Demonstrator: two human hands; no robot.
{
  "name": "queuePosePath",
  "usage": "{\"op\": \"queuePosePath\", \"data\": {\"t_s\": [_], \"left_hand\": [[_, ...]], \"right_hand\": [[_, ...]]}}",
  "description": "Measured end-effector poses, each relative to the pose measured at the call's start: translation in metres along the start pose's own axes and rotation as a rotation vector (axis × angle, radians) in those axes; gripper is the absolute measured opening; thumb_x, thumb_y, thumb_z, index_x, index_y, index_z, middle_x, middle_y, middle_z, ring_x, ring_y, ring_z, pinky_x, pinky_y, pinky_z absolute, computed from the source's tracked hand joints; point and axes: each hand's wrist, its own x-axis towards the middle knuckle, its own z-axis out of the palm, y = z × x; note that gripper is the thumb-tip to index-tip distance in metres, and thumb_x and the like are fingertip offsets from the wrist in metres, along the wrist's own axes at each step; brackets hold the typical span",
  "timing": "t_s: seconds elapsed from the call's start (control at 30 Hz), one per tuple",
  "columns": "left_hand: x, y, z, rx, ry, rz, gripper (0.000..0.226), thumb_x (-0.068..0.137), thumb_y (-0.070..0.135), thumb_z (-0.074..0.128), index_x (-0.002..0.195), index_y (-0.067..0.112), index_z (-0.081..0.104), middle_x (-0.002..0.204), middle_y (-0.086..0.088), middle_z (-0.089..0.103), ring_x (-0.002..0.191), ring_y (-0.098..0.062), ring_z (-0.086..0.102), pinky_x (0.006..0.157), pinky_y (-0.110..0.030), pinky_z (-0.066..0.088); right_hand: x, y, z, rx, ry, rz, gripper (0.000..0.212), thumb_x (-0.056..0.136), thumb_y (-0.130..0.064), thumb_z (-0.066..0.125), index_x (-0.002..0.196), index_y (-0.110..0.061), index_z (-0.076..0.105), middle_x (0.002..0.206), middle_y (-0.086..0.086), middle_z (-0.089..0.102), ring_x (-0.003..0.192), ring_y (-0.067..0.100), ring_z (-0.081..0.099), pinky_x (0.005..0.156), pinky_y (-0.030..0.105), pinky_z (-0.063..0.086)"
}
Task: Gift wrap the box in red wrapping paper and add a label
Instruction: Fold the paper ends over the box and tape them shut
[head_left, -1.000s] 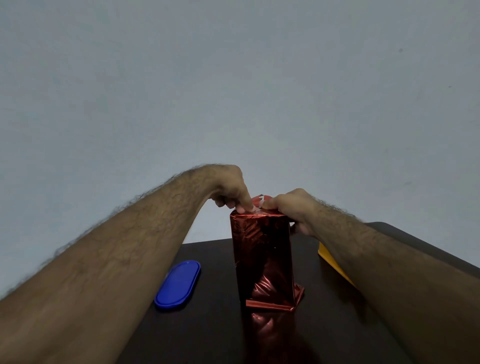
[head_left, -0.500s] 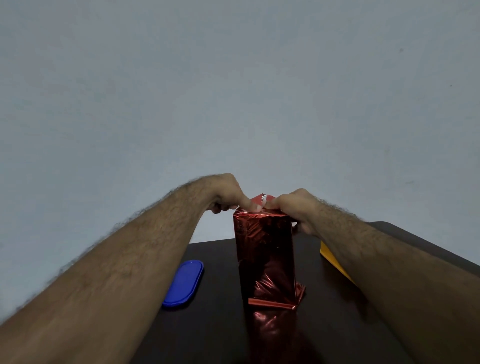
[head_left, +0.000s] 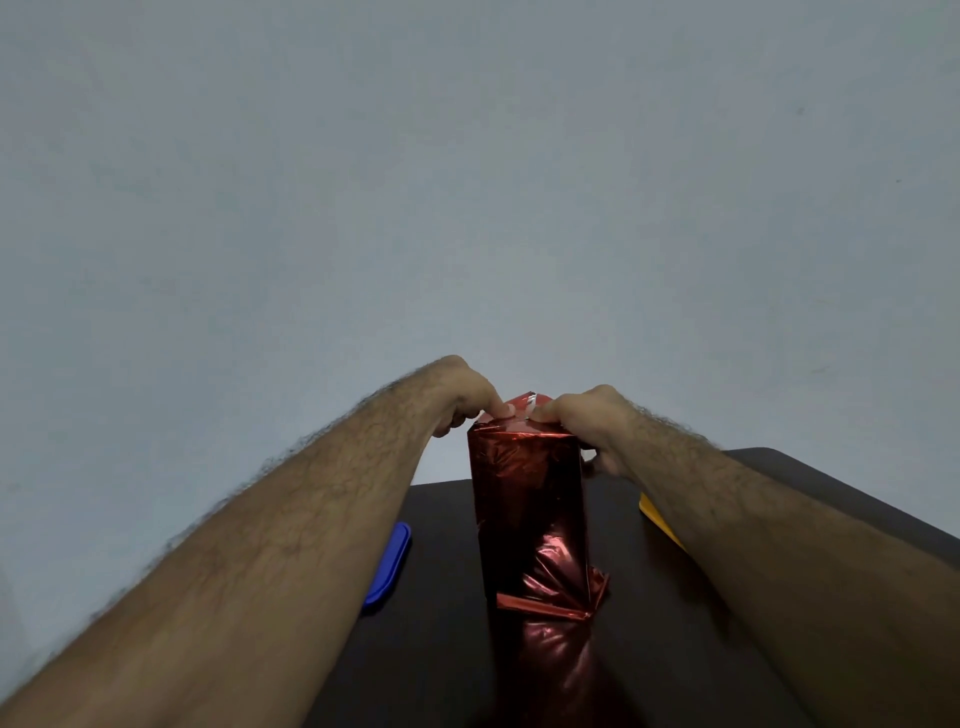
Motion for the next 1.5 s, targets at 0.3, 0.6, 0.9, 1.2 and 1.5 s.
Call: {"op": "queuePosePath", "data": {"t_s": [0.3,0.6,0.9,1.2,1.5], "left_hand": [[-0.043,-0.011,0.006,-0.047,-0.088,0.494,0.024,0.085,0.035,0.087,0.086,0.014,0.077,0.088,-0.004,0.079,0.082,-0.02,0.07,0.07,-0.036,0.054],[-0.073,-0.032,0.02,0.465,0.269,0.52,0.061,0.058,0.068,0.089,0.096,0.029,0.06,0.098,0.007,0.063,0.088,-0.014,0.059,0.069,-0.033,0.048],[-0.041,-0.078,0.0,-0.325,-0.074,0.578,0.033,0.076,-0.008,0.088,0.104,0.007,0.08,0.109,-0.013,0.08,0.102,-0.023,0.076,0.093,-0.033,0.061],[-0.005,-0.071,0.012,-0.587,-0.119,0.514,0.008,0.094,0.007,0.076,0.087,0.009,0.08,0.089,-0.009,0.074,0.083,-0.016,0.067,0.08,-0.032,0.054],[0.006,-0.067,0.033,-0.81,0.021,0.489,0.016,0.093,0.01,0.08,0.089,-0.004,0.077,0.084,-0.017,0.076,0.074,-0.021,0.073,0.069,-0.03,0.06]], "right_hand": [[-0.027,-0.018,-0.001,-0.025,0.077,0.092,0.027,0.078,-0.018,0.087,0.1,-0.006,0.076,0.083,0.009,0.076,0.067,0.027,0.075,0.055,0.045,0.061],[-0.054,-0.022,-0.021,0.078,-0.289,0.076,0.076,0.1,-0.071,0.047,0.128,-0.001,0.058,0.104,0.021,0.079,0.091,0.035,0.08,0.075,0.046,0.065],[-0.034,-0.004,-0.026,-0.488,-0.286,-0.69,0.057,0.053,-0.044,0.103,0.105,-0.042,0.078,0.112,-0.015,0.065,0.1,0.012,0.061,0.083,0.03,0.054],[0.011,-0.033,-0.019,-0.338,-0.393,-0.578,0.016,0.089,-0.022,0.084,0.095,-0.007,0.081,0.097,0.016,0.079,0.089,0.027,0.073,0.092,0.044,0.057],[0.027,-0.026,-0.009,-0.216,-0.384,-0.443,0.027,0.083,-0.027,0.088,0.092,-0.003,0.078,0.087,0.01,0.073,0.082,0.022,0.062,0.078,0.041,0.044]]}}
